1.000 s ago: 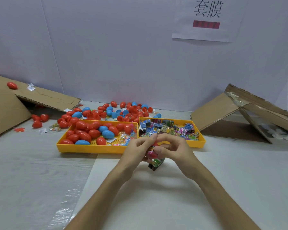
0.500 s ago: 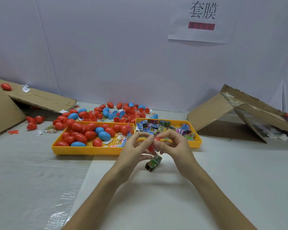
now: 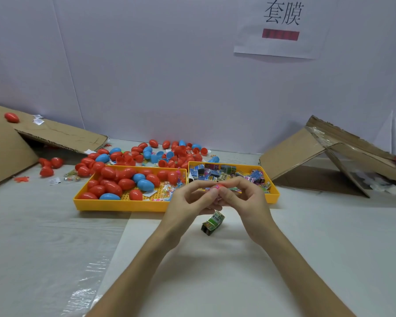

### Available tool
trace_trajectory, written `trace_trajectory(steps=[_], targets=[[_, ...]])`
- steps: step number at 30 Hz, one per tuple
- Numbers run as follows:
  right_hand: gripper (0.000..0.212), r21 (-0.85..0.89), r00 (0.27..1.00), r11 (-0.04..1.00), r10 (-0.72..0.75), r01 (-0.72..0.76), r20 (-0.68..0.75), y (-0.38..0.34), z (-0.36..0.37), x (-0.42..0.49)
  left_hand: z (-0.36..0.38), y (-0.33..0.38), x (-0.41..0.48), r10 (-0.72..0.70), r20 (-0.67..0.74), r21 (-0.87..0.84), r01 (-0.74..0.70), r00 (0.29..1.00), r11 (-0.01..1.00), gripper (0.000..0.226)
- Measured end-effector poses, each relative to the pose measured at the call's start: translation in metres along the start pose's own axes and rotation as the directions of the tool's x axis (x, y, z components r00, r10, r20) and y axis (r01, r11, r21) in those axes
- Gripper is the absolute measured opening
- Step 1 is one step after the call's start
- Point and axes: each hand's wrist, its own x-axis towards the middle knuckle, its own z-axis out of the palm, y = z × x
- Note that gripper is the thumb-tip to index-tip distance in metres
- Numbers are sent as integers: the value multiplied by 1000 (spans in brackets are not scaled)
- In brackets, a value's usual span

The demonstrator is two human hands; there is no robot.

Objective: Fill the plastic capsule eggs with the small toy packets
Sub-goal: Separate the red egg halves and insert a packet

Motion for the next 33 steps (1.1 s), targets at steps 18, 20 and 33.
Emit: trace_trajectory(steps=[18,20,33], targets=[[29,-13,997,998,-57,58,42,-8,5,-3,0,4,1,-102,25,-257,104,995,961,32],[28,-8,998,998,-61,61,23,-8,5,-3,-1,4,1,-105,34,-238,110,994,965,33],[28,-3,998,998,-66,66,-10,-3,3,-2,1,-1,2,-89,20,-181,91,996,979,33]])
